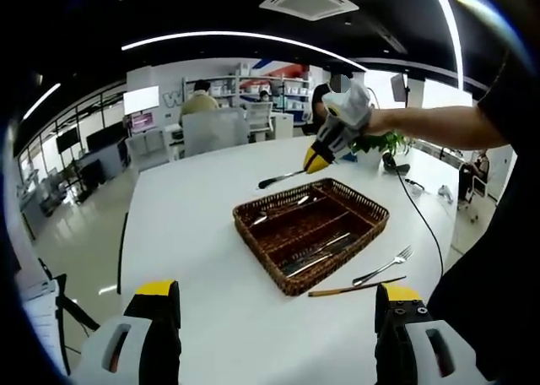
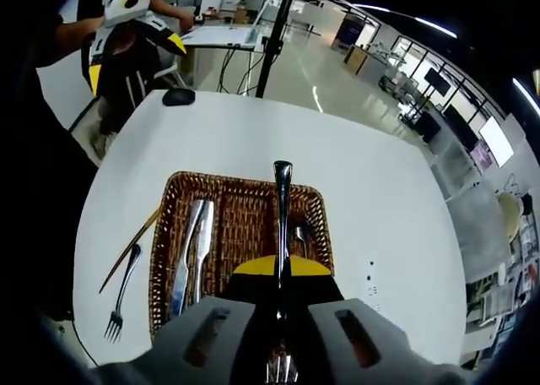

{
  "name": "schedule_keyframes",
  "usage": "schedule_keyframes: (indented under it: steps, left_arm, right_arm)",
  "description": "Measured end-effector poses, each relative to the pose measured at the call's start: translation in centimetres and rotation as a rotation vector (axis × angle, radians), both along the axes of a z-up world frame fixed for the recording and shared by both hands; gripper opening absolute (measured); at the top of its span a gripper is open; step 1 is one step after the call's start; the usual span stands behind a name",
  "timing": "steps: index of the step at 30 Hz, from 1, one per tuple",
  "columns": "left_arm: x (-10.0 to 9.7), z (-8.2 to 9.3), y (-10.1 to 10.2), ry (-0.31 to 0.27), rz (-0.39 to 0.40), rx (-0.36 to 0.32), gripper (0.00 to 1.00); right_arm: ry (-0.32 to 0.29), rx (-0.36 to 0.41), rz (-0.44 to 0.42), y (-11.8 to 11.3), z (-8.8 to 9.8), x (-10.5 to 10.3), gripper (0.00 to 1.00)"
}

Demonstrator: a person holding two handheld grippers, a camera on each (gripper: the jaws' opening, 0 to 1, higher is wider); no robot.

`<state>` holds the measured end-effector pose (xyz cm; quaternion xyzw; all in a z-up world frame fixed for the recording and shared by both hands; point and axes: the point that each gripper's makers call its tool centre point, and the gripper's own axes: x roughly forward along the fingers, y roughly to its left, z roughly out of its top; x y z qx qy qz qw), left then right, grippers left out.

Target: Arrange the knives, forks, and spoons in their matching storage slots by inserting each utensil handle-first until every utensil is classified and aligned in the correct compartment

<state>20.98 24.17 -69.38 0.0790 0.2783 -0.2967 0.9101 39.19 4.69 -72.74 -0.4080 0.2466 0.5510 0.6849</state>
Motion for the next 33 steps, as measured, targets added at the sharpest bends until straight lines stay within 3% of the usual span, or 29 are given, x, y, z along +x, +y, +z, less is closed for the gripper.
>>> schedule_keyframes:
  steps: [18,29,33]
  left_arm:
    - [-0.1,-0.5,0.9,0.011,0.024,0.005,1.0]
    - [-1.5,-0.6,1.7,0.027,0.054,0.015,1.0]
    - [-2.0,-0.4,2.1,0.03,0.07,0.02,1.0]
  right_arm:
    - [0.0,-0.011,0.002,0.4,-3.9,0.0,0.0]
    - [0.013,-0.018,0.013,0.7,-6.3,-0.4,0.0]
    - [0.02,-0.035,0.019,0.6,-8.1,-0.4,0.0]
